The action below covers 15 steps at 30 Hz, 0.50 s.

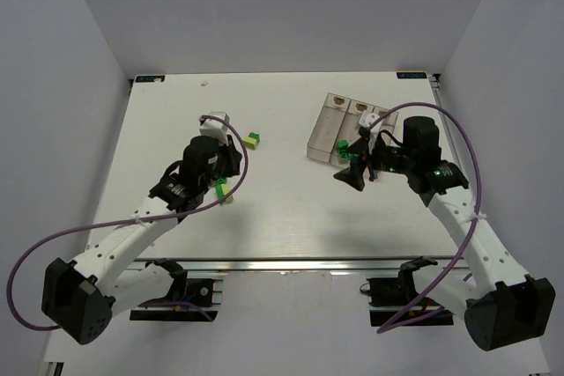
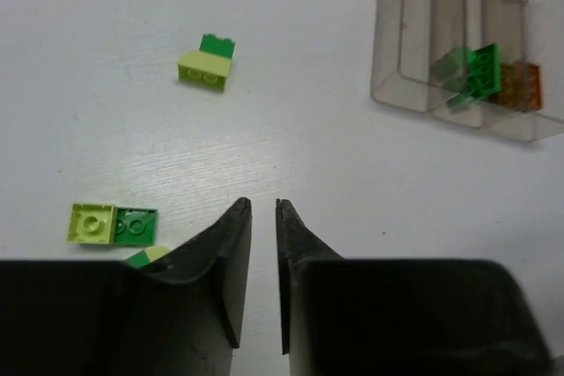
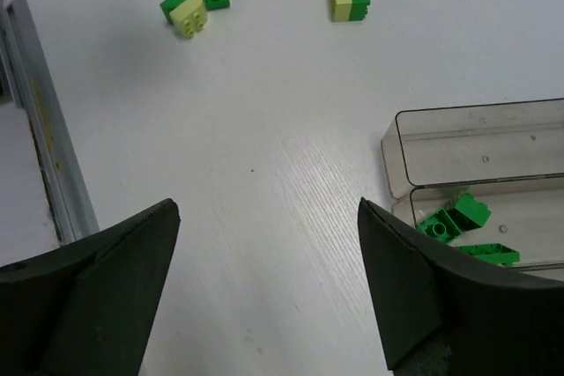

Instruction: Sort the legos into containers by color

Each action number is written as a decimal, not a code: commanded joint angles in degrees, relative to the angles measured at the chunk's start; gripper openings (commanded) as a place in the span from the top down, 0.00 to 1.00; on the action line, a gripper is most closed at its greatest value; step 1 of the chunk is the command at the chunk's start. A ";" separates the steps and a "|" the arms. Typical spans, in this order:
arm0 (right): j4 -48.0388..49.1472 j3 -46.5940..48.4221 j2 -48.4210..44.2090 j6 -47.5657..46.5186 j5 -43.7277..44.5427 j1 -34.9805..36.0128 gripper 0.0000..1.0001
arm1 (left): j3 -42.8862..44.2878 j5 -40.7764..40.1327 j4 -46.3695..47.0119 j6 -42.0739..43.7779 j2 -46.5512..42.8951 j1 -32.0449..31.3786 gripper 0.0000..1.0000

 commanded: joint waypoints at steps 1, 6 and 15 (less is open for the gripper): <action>-1.38 -2.47 -1.60 -7.68 -3.94 0.01 0.16 | 1.28 -2.82 -2.90 -0.56 2.61 0.08 0.68; -1.22 -3.35 -3.80 -8.48 -3.13 0.10 0.52 | 2.95 -4.84 -6.15 -0.47 7.28 0.34 0.24; 3.18 -5.55 -3.37 -5.22 1.88 0.97 0.62 | 6.38 -9.94 -12.31 -9.08 16.25 0.96 0.19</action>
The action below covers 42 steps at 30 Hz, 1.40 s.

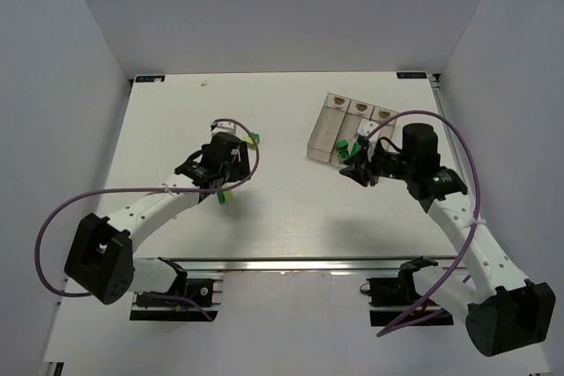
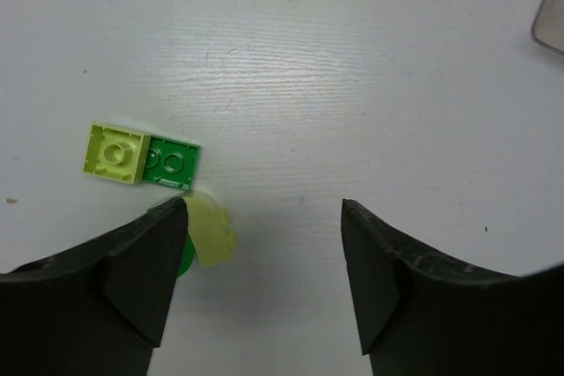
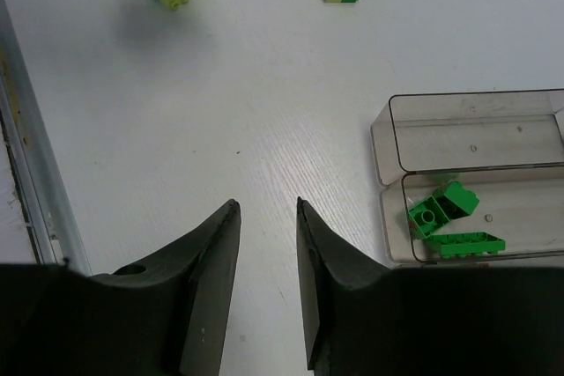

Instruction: Sort the legos into containers by color

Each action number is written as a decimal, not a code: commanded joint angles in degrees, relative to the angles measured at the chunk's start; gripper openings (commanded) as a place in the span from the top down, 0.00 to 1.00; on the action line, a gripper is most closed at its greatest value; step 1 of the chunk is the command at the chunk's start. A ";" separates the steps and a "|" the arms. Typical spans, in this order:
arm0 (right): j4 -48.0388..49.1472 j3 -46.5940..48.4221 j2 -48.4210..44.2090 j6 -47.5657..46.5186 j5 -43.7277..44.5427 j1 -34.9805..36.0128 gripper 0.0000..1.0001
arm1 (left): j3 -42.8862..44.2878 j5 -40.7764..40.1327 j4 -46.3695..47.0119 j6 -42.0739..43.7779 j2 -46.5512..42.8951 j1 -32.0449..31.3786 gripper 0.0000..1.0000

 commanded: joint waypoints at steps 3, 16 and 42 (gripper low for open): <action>2.70 -0.68 -0.02 0.50 2.10 0.80 0.61 | 1.92 -3.95 -2.70 -5.33 0.36 1.31 0.31; 3.14 -1.20 -0.81 0.42 3.33 0.80 0.58 | -2.38 -0.18 -6.21 -8.40 2.39 5.79 0.37; 2.97 -1.29 -2.13 -0.20 2.89 1.33 0.56 | -3.97 16.35 -10.43 0.12 0.10 5.71 0.69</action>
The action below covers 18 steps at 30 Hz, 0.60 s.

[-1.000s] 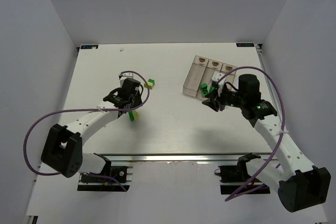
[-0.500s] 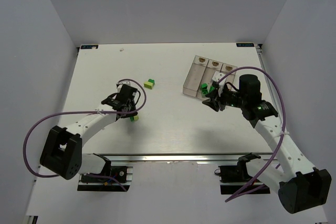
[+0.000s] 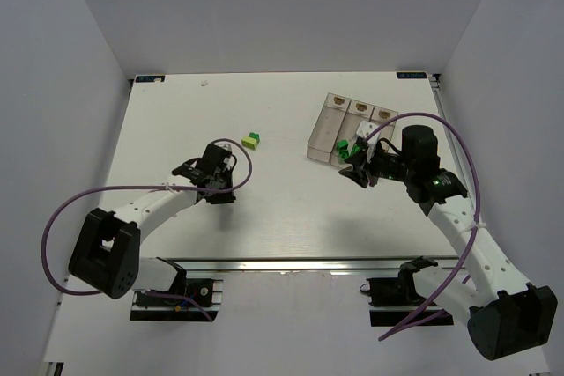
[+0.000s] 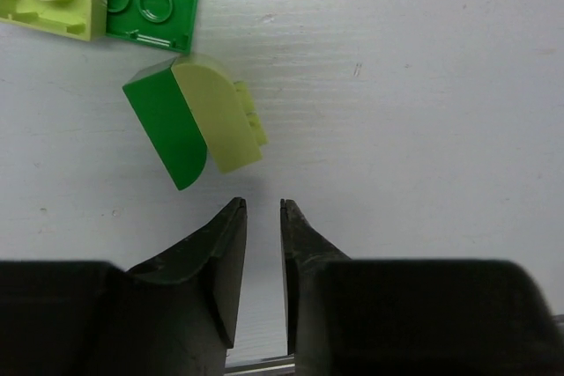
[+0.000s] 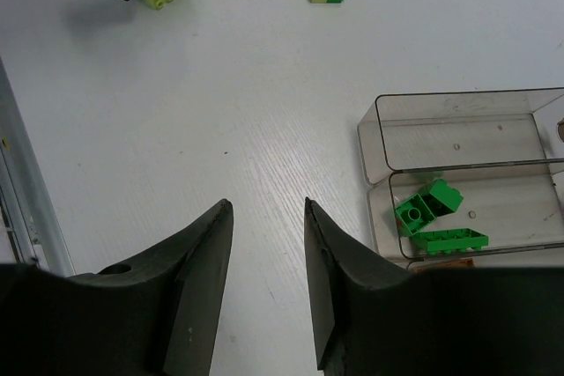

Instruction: Sort the legos into containers by color

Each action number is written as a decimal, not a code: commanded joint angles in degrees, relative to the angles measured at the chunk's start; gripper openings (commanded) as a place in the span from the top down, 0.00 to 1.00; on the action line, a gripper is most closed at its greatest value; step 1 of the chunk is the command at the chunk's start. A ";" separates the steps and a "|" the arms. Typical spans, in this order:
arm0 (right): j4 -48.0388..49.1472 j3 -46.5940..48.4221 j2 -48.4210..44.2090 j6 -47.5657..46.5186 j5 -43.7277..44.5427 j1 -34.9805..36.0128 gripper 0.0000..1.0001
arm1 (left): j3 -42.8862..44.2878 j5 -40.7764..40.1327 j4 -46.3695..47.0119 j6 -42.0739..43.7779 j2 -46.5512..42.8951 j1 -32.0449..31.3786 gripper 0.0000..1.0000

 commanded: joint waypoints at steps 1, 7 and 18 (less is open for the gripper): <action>1.83 -0.39 -0.88 -0.18 -0.45 0.30 0.56 | 1.06 2.23 -0.16 2.11 -3.46 0.00 0.66; 1.74 -0.31 -1.06 -0.27 -0.19 0.48 0.55 | 1.58 4.16 0.11 3.95 -1.89 -0.52 0.48; 1.83 -0.39 -0.62 -0.44 -0.01 0.65 0.54 | 16.52 2.32 10.38 14.22 8.03 -0.79 0.25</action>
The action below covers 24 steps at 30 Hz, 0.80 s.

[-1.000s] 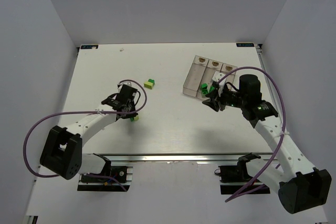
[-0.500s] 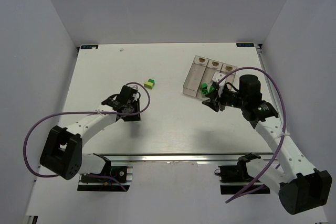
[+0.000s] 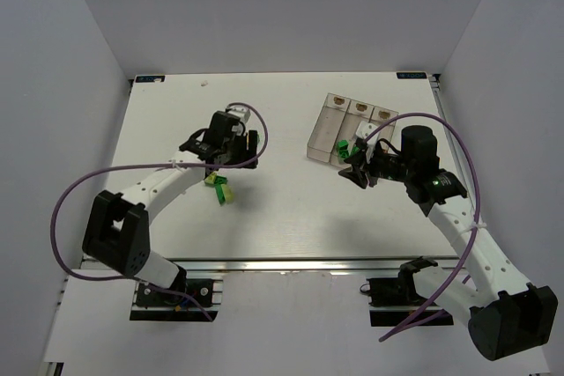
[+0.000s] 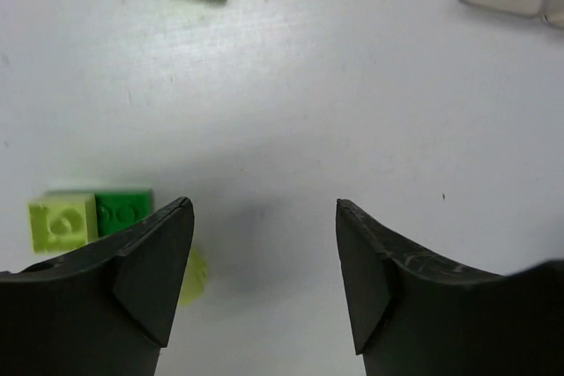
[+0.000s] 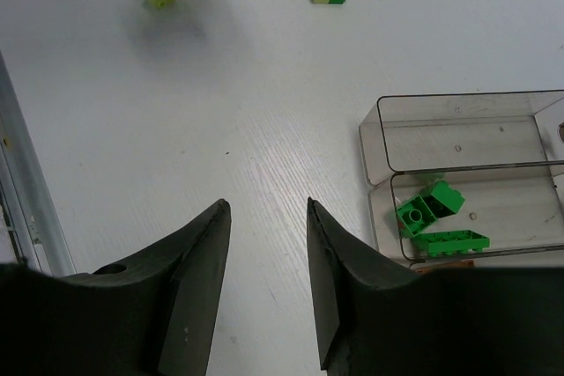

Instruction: Sort the legos into containers by color

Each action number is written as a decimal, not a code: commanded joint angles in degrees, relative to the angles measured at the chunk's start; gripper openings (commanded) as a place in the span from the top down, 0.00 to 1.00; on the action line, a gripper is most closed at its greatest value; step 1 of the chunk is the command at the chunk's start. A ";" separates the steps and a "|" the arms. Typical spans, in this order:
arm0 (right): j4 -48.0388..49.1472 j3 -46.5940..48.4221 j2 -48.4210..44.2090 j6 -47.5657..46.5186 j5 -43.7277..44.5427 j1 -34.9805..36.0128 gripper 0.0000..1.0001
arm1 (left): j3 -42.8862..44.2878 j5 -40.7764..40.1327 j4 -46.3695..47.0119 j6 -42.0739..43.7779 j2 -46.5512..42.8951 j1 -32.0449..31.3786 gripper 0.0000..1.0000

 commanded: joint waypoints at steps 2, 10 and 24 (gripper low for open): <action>1.63 -0.37 -0.62 -0.57 0.01 0.37 0.54 | 6.67 -2.65 5.00 5.60 7.53 -0.29 0.21; 1.54 -0.46 -0.45 -1.19 0.10 0.28 0.52 | 20.21 -6.52 1.22 11.23 22.56 -0.29 0.10; 1.45 -0.46 1.31 -1.63 1.77 0.81 0.51 | 19.34 -9.25 3.76 15.98 24.51 0.50 0.10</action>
